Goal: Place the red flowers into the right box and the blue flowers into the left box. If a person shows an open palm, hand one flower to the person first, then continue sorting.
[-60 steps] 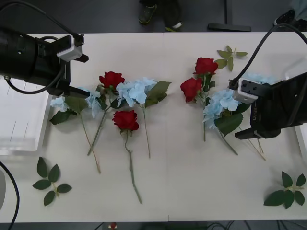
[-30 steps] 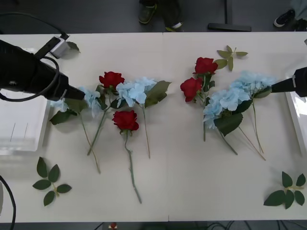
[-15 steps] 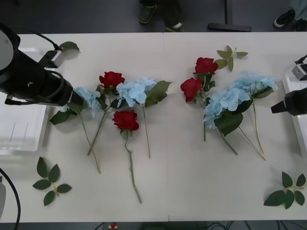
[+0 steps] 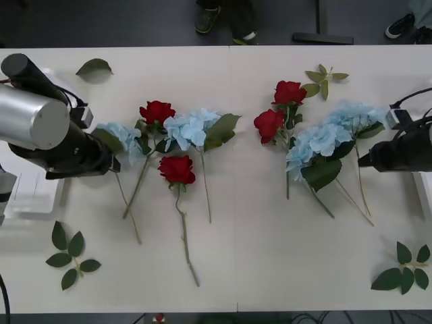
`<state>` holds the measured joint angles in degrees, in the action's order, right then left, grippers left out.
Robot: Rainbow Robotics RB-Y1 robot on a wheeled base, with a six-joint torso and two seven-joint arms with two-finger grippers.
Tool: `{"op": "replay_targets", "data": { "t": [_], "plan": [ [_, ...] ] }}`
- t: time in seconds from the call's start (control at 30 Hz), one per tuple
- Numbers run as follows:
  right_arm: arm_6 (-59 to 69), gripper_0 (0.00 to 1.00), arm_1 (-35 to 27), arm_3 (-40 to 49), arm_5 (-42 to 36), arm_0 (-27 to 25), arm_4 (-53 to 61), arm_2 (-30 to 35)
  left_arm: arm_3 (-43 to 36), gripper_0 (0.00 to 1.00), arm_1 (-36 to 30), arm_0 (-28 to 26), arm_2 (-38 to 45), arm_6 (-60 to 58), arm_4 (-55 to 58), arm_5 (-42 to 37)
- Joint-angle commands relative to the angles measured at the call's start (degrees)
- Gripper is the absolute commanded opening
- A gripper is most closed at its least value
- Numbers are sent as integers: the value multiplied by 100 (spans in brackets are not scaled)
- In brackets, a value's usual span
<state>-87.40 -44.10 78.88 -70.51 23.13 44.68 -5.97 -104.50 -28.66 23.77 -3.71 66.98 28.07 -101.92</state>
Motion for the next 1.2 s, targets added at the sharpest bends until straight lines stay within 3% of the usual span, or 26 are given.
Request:
{"op": "replay_targets", "data": {
  "t": [0.03, 0.33, 0.6, 0.63, 0.67, 0.7, 0.73, 0.77, 0.8, 1.2],
  "plan": [
    [118, 100, 121, -197, 196, 209, -100, -36, -27, 100, -202, -118, -288, -774, -223, 375],
    [92, 100, 508, -628, 961, 244, -258, -115, 624, 100, -193, -145, -674, -1117, -610, 1324],
    [127, 100, 525, -725, 1242, 253, -390, -387, 747, 100, -193, -136, -877, -1214, -733, 1456],
    [127, 96, 543, -725, 1242, 253, -407, -396, 747, 100, -184, -136, -903, -1231, -733, 1456],
    [109, 75, 560, -725, 1251, 253, -425, -405, 747, 100, -175, -136, -921, -1249, -742, 1456],
    [100, 64, 560, -733, 1251, 253, -442, -396, 747, 100, -149, -136, -921, -1275, -742, 1456],
    [92, 34, 569, -742, 1251, 253, -469, -396, 791, 100, -105, -136, -921, -1293, -742, 1474],
    [92, 22, 578, -733, 1259, 253, -486, -405, 817, 100, -87, -136, -929, -1302, -759, 1491],
    [92, 0, 587, -742, 1259, 253, -513, -422, 852, 100, -52, -136, -929, -1319, -768, 1535],
    [109, 0, 587, -742, 1462, 253, -750, -537, 1072, 100, 167, -136, -947, -1398, -1137, 1658]
  ]
}}
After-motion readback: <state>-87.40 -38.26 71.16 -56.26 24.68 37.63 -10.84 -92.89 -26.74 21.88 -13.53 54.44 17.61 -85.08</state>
